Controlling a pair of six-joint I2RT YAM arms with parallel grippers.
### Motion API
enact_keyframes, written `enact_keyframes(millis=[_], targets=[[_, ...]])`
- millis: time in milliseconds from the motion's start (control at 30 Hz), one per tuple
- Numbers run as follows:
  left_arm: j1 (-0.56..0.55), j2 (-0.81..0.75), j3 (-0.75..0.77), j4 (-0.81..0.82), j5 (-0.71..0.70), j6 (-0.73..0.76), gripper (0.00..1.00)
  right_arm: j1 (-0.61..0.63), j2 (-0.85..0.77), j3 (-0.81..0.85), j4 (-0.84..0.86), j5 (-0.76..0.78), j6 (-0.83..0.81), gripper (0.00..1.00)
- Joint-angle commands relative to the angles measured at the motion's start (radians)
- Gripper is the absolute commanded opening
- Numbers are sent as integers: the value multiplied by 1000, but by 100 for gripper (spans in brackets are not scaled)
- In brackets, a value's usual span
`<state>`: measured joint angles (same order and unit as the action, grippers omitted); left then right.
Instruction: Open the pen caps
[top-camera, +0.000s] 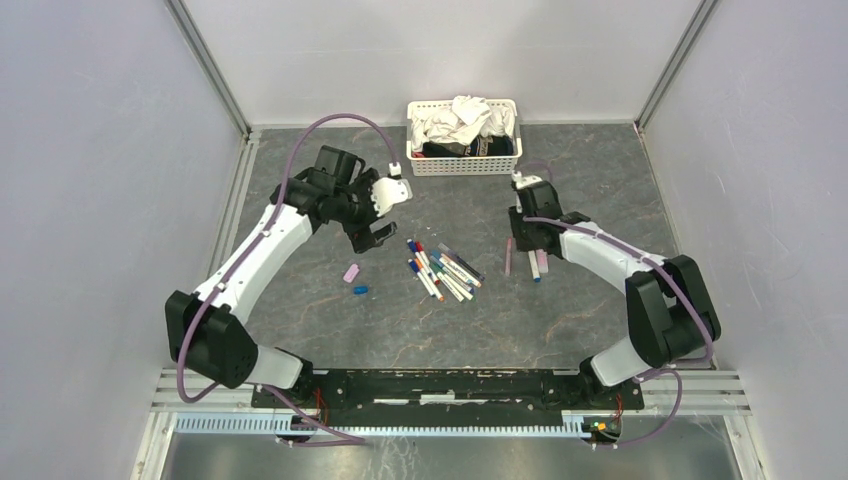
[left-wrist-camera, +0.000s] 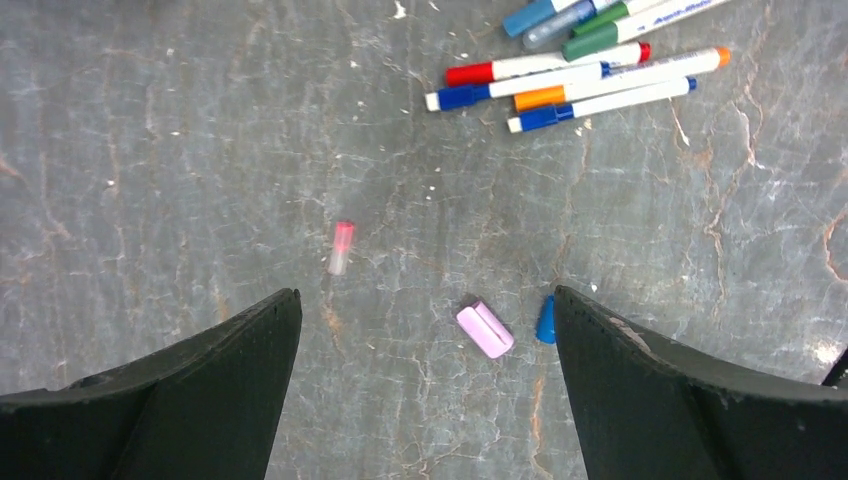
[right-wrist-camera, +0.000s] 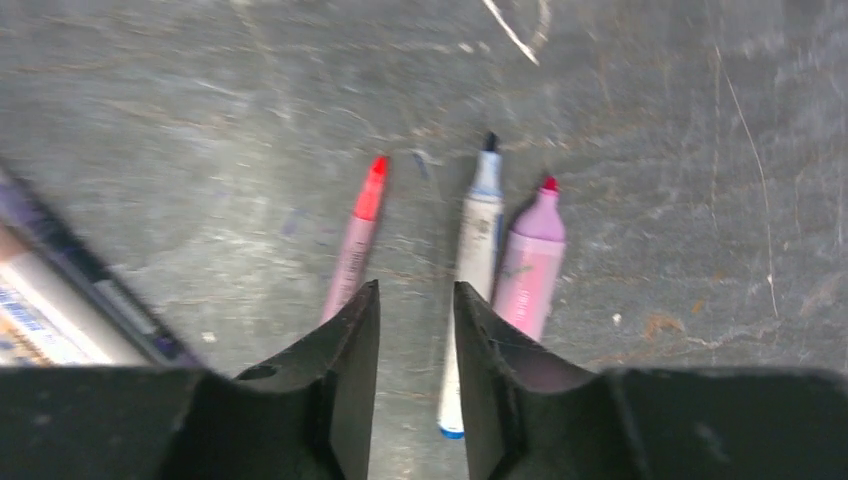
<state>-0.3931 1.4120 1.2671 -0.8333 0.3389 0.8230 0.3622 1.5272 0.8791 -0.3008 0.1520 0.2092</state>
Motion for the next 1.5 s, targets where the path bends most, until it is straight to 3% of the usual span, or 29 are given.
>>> enact_keyframes(millis=[0, 300, 733, 1067, 1300, 1467], targets=[[31, -57, 80, 7, -20, -81, 100, 113, -21, 118, -10, 48, -4, 40], [68, -103, 83, 4, -42, -89, 100, 274, 180, 249, 15, -242, -133, 41], [71, -94, 88, -41, -22, -95, 100, 288, 266, 229, 29, -220, -142, 28], [71, -98, 86, -58, 2, -96, 100, 287, 291, 194, 39, -184, -158, 27], [71, -100, 88, -67, 29, -98, 100, 286, 290, 149, 61, -160, -159, 32], [71, -99, 74, -99, 76, -68, 100, 273, 273, 141, 70, -185, -165, 25]])
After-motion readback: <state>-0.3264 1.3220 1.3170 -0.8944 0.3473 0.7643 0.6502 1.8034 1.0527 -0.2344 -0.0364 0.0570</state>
